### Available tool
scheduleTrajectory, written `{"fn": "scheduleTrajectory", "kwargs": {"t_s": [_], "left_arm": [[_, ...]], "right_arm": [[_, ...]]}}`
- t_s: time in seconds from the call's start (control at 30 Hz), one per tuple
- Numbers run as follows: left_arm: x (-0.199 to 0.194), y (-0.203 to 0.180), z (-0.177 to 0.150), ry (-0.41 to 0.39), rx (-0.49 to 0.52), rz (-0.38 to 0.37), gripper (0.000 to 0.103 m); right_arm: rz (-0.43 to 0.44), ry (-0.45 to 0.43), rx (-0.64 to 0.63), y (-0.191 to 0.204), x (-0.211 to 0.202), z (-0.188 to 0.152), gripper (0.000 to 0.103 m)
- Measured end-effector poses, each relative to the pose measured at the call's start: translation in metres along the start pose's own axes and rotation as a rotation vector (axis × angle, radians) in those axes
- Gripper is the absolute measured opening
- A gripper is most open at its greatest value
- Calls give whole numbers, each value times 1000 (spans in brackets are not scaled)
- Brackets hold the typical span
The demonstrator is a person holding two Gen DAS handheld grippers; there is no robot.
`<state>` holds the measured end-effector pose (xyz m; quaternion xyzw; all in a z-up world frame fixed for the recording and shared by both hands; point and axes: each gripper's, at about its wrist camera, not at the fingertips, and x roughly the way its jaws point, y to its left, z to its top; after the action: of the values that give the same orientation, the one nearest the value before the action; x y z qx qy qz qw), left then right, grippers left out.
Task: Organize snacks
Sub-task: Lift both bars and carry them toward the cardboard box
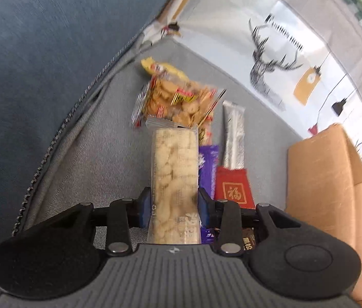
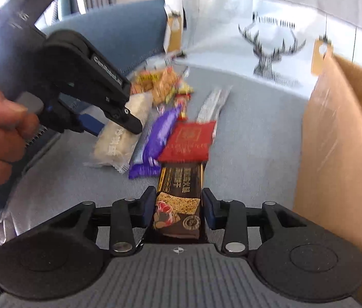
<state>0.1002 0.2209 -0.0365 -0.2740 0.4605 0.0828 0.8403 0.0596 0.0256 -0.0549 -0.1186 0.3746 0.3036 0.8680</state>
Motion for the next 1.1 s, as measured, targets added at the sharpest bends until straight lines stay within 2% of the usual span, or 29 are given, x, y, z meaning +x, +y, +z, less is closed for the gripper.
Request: {"fn": "scheduleTrajectory", "kwargs": {"t_s": [0.23,0.4,0.6,0.77,0.83,0.93,1.1], "left_arm": [[-36,-5,-6,-119,14,-67,40],[-57,-16,-15,-193,20,-129,40],[-73,-40,-23,-269,75,-148,40],[-78,-59,-29,-317,104,-174,40],[-78,-66,-31,-328,106,-195,40],[-76,-78,-32,-338,105,-223,40],[-68,-101,-36,-345,104,-278,40]], "right_arm": [[-18,-101,-5,4,-40,2,40],[-54,-199,-14,-3,-77,18,40],[-112,-311,-16,-39,-117,44,40],[-199,-402,-6,-89,-139,50,40],[-236,-412,42,-112,-144,43,40],[-266,-367,123,-141,-149,32,40],[-310,-363,122,-161,-159,20,40]]}}
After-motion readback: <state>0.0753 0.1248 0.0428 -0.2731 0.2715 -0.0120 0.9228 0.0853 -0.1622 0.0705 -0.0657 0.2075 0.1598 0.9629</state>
